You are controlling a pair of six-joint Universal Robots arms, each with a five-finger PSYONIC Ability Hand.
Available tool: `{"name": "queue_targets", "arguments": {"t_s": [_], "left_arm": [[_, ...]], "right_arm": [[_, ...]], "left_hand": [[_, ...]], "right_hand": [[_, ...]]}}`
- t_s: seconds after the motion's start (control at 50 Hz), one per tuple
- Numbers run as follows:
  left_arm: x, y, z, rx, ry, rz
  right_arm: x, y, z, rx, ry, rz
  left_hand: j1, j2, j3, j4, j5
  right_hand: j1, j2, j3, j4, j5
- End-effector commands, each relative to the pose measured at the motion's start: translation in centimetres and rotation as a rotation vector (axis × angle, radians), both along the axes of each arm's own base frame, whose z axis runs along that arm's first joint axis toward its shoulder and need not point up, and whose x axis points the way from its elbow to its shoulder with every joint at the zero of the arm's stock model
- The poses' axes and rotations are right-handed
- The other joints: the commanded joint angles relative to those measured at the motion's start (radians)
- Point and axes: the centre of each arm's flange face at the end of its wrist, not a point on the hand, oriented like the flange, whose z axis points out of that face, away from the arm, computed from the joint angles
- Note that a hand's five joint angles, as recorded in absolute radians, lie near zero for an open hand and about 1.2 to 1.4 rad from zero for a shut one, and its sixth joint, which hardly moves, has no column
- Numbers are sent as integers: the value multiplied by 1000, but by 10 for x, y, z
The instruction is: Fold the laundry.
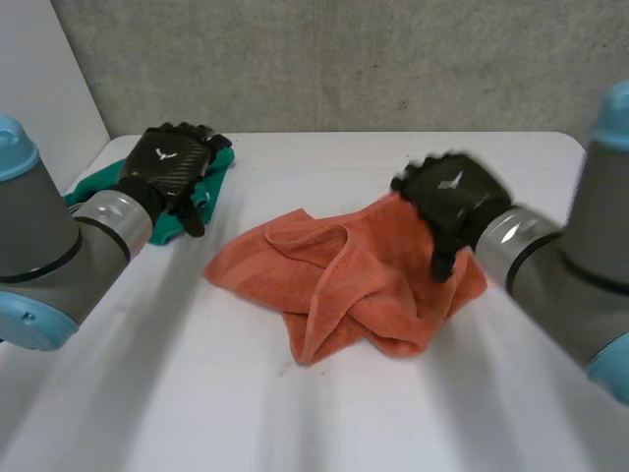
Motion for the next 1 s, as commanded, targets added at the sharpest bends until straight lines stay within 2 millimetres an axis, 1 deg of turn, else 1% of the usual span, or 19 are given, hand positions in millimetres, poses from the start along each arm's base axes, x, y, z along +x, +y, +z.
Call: {"name": "queue_targets", "arguments": {"t_s": [0.02, 0.08, 0.1, 0.18, 0.22, 0.32, 0.38, 0.44, 0.58, 0.66, 0.72, 0.74, 0.82, 0.86, 0.88, 0.9, 0.92, 0.96, 1.0], "left_arm": [[-6, 20, -22, 102, -6, -32], [-18, 35, -26, 123, 6, -78], [-28, 47, -26, 131, 12, -114], [-53, 73, -29, 123, 0, -211], [-60, 78, -31, 119, -3, -234], [-78, 75, -60, 151, -34, -265], [-83, 71, -70, 148, -67, -261], [-81, 62, -82, 131, -130, -199], [-64, 43, -88, 79, -235, -44], [-63, 37, -91, 73, -231, -41], [-66, 36, -97, 76, -237, -65], [-66, 35, -99, 79, -238, -68], [-69, 30, -109, 89, -248, -73], [-71, 28, -114, 93, -250, -72], [-71, 27, -115, 93, -252, -74], [-71, 27, -116, 96, -254, -75], [-72, 25, -117, 95, -252, -73], [-72, 25, -116, 94, -252, -69], [-72, 24, -112, 83, -246, -68]], "right_arm": [[12, 14, -29, 83, 66, 49], [10, 10, -38, 105, 81, 37], [8, 8, -39, 108, 84, 30], [-4, -8, -51, 131, 104, -12], [-9, -14, -54, 137, 107, -26], [-16, -28, -67, 133, 127, -42], [-20, -32, -72, 141, 142, -29], [-21, -33, -81, 176, 139, 4], [-17, -27, -96, 235, 121, 73], [-14, -30, -103, 225, 113, 73], [-12, -34, -107, 207, 111, 69], [-11, -35, -109, 202, 112, 65], [-12, -37, -109, 189, 111, 55], [-12, -37, -110, 188, 113, 56], [-12, -37, -109, 189, 113, 56], [-11, -38, -109, 186, 113, 56], [-11, -38, -109, 184, 114, 55], [-11, -39, -106, 175, 111, 55], [-12, -44, -98, 152, 99, 43]], "left_hand": [[33, 34, 26, 34, 18], [33, 34, 26, 34, 18], [33, 34, 26, 34, 18], [33, 34, 26, 34, 18], [33, 34, 26, 34, 18], [38, 40, 32, 40, 23], [82, 84, 76, 84, 67], [94, 96, 88, 96, 79], [85, 87, 79, 87, 70], [82, 84, 76, 84, 68], [85, 87, 79, 87, 70], [88, 90, 82, 90, 73], [258, 260, 252, 260, 243], [431, 433, 425, 433, 416], [548, 550, 542, 550, 533], [700, 702, 694, 702, 685], [978, 980, 972, 980, 963], [1194, 1196, 1188, 1196, 1179], [1195, 1196, 1189, 1197, 1180]], "right_hand": [[-18, -46, -32, -54, -53], [-18, -46, -32, -54, -53], [-18, -46, -32, -54, -53], [-18, -46, -32, -54, -53], [-18, -46, -32, -54, -53], [-18, -46, -32, -54, -53], [-18, -46, -32, -54, -53], [-18, -46, -32, -54, -53], [-18, -46, -32, -54, -53], [109, 82, 96, 73, 74], [285, 257, 271, 249, 250], [411, 383, 397, 375, 376], [772, 744, 758, 736, 737], [861, 833, 847, 825, 826], [916, 889, 903, 880, 882], [1077, 1049, 1063, 1041, 1042], [1192, 1164, 1178, 1156, 1157], [1203, 1176, 1190, 1168, 1169], [1203, 1176, 1190, 1168, 1169]]}}
